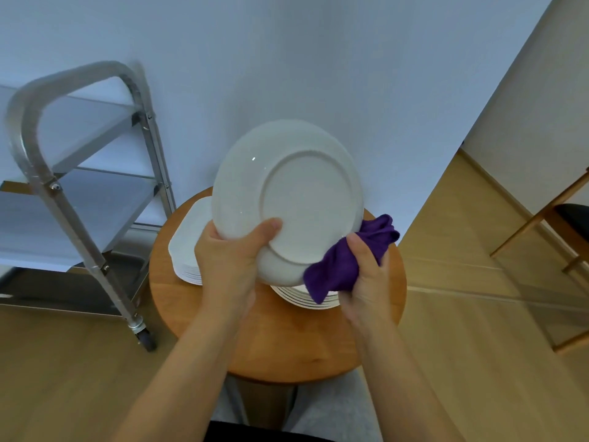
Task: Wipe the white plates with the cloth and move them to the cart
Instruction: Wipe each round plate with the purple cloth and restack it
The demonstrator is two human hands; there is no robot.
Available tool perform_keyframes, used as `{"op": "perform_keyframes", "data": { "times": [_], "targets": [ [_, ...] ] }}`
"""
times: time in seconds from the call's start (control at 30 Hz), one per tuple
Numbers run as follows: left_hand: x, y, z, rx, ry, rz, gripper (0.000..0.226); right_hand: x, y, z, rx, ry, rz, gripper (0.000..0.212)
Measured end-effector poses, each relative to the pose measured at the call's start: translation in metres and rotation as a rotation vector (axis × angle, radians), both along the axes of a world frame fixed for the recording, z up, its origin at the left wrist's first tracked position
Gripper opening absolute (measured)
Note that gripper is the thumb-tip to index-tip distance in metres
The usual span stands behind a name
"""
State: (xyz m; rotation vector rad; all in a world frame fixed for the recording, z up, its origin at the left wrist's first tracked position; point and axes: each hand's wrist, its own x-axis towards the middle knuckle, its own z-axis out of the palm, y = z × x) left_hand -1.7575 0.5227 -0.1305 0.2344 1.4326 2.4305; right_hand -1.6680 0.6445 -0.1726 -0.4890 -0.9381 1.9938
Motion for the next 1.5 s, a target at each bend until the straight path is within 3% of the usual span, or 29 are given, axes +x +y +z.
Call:
{"op": "perform_keyframes", "data": {
  "times": [0.1,0.17,0.27,0.37,0.53,0.7,0.87,0.97,1.07,1.13,1.27,1.4,1.5],
  "targets": [
    [-0.010,-0.017,-0.003,0.051,0.053,-0.322,0.061,0.015,0.017,0.013,0.026,-0.036,0.073,0.052],
    [-0.031,-0.029,-0.001,-0.038,0.040,-0.550,0.059,0.027,0.033,0.019,0.090,-0.134,0.155,0.050],
    [-0.054,-0.031,0.000,-0.195,-0.086,-0.694,0.044,0.036,0.046,0.025,0.220,-0.302,0.255,0.036],
    [-0.049,-0.023,-0.004,-0.105,-0.171,-0.761,0.025,0.034,0.049,0.027,0.242,-0.352,0.188,0.032],
    [-0.038,-0.012,-0.008,0.126,-0.259,-0.595,0.043,0.036,0.027,0.013,0.380,-0.407,0.032,0.038],
    [-0.015,0.000,-0.009,0.186,-0.194,-0.363,0.049,0.022,-0.029,-0.014,0.497,-0.586,-0.094,0.069],
    [0.007,-0.006,-0.020,0.085,-0.075,-0.312,0.051,0.019,-0.024,-0.009,0.259,-0.532,-0.124,0.021],
    [0.020,-0.007,-0.024,-0.045,0.044,-0.406,0.053,0.009,-0.009,0.011,0.388,-0.644,-0.111,0.038],
    [0.029,-0.006,-0.027,-0.148,0.076,-0.442,0.033,-0.003,-0.013,0.028,0.609,-0.696,-0.076,0.039],
    [0.030,-0.007,-0.025,-0.103,0.003,-0.402,0.024,-0.005,-0.024,0.035,0.735,-0.681,-0.021,0.035],
    [0.020,-0.011,-0.017,-0.033,-0.054,-0.249,0.038,0.004,-0.047,0.031,0.839,-0.606,0.207,0.031],
    [0.016,-0.015,-0.018,0.001,-0.159,-0.194,0.039,0.017,-0.050,0.012,0.987,-0.597,0.179,0.039],
    [0.013,-0.021,-0.020,0.042,-0.180,-0.241,0.042,0.029,-0.038,0.001,0.987,-0.639,0.154,0.042]
  ]
}}
